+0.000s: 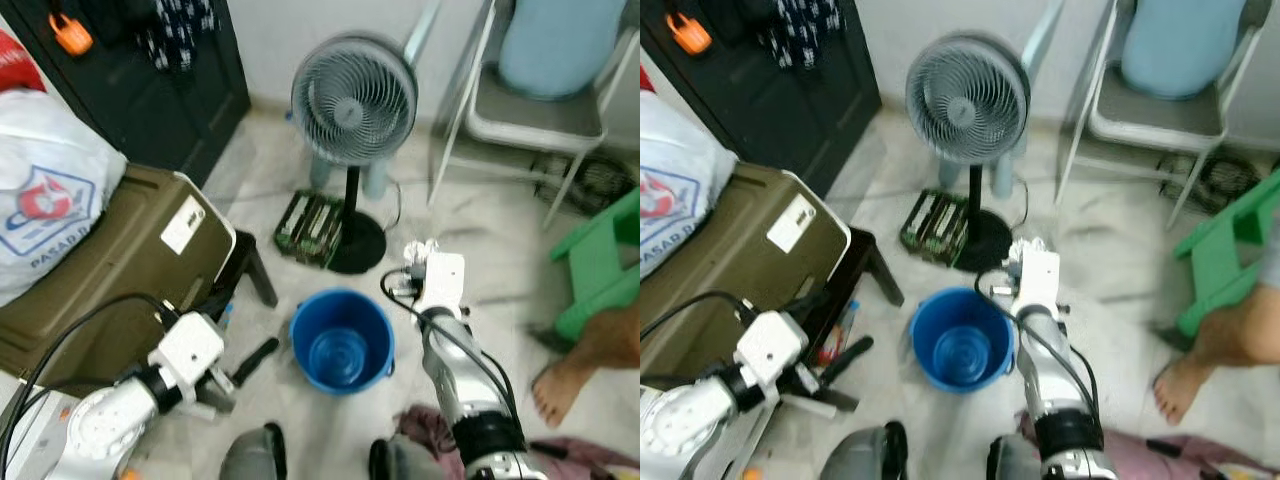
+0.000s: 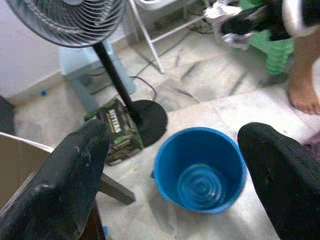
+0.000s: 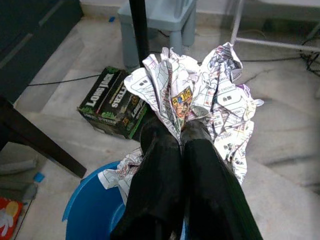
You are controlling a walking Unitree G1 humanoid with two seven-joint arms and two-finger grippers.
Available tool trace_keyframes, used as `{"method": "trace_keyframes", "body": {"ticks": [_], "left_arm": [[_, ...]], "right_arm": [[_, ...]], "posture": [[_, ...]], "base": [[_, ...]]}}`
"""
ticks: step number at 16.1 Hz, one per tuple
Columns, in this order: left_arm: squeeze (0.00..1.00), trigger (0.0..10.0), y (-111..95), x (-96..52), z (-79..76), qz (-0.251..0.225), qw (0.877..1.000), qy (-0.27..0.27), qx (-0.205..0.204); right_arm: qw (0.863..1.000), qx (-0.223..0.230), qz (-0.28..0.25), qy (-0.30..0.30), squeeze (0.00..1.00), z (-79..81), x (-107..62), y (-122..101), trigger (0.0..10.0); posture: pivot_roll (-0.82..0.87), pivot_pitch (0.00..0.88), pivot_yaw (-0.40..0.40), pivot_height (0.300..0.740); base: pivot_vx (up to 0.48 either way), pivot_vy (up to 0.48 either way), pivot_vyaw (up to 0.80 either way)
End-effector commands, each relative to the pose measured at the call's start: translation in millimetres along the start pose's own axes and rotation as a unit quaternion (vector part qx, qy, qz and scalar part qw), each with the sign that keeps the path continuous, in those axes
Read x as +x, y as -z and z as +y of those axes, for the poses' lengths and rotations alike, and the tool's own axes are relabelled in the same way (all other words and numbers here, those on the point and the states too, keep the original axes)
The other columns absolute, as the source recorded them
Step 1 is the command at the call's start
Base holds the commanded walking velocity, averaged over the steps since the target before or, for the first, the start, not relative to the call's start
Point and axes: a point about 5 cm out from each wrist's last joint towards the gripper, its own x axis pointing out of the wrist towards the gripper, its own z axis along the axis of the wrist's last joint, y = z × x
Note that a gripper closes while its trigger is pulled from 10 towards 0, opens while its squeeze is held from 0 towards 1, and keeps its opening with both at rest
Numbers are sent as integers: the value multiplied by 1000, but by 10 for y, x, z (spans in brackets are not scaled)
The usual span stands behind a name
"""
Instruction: Clean up the room
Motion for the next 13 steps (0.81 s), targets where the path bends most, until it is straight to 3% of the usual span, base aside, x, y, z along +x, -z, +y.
{"method": "trace_keyframes", "body": {"ticks": [1,5,8,9,11,13], "left_arm": [[0,10000,-38,-68,9,12,1000,4,5],[0,10000,-108,-248,93,42,999,3,3],[0,10000,-132,-297,109,54,999,0,1],[0,10000,-146,-307,99,57,998,2,0],[0,10000,-154,-331,108,62,998,4,0],[0,10000,-151,-343,122,69,998,4,2]], "right_arm": [[1000,-2,18,0,0,39,-6,74,10000],[999,30,18,2,0,101,64,20,10000],[999,24,29,-30,0,331,146,-20,10000],[997,20,41,-59,0,502,192,-34,10000],[995,16,37,-87,0,696,223,-96,10000],[994,14,38,-98,0,813,231,-114,10000]], "posture": [[160,319,123,740],[221,388,191,740],[233,398,204,740],[244,405,208,740],[257,411,211,740],[270,413,215,740]], "base": [[0,0,0],[0,0,0],[0,0,0],[0,0,0],[0,0,0],[0,0,0]]}}
